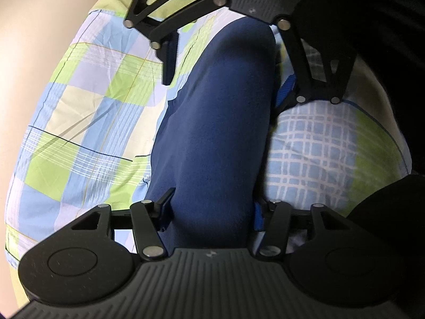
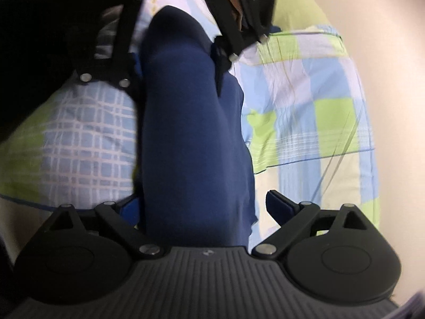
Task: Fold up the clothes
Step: 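Lift the folded navy cloth with both grippers and carry it to the white chair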
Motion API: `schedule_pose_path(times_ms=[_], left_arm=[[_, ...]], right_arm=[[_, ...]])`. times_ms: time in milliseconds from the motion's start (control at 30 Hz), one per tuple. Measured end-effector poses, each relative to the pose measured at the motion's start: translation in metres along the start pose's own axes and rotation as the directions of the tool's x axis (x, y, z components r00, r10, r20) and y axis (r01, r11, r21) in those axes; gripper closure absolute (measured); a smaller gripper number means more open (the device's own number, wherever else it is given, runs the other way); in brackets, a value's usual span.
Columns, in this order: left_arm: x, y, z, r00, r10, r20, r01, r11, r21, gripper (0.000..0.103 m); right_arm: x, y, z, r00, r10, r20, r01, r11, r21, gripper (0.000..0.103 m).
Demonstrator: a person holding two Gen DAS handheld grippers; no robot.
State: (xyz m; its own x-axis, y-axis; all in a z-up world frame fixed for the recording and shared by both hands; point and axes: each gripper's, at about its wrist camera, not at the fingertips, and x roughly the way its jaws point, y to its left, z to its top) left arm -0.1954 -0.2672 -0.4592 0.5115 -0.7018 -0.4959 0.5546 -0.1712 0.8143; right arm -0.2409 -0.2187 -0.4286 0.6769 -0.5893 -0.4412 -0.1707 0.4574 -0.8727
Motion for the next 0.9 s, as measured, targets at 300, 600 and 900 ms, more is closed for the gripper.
schedule_pose_path(times_ms=[300,600,900], left_arm=[[0.01,0.006,-0.005,1.0,0.001,0.001,-0.001,1.0,-0.014,0.046],[0.02,0.013,-0.01,1.0,-0.002,0.001,0.002,1.0,-0.015,0.046],[0.023,0.035,-0.014,0.997,-0.071,-0.01,0.071,0.997,0.0,0.057]], right_arm=[[-0.005,0.004,-0.005,0.998,0.054,0.01,-0.055,0.998,0.015,0.048],[0.001,-0.009,-0.002,0.995,0.096,0.01,-0.096,0.993,0.069,0.05],[0.007,-0.023,0.001,0.991,0.137,0.012,-0.137,0.983,0.124,0.066]])
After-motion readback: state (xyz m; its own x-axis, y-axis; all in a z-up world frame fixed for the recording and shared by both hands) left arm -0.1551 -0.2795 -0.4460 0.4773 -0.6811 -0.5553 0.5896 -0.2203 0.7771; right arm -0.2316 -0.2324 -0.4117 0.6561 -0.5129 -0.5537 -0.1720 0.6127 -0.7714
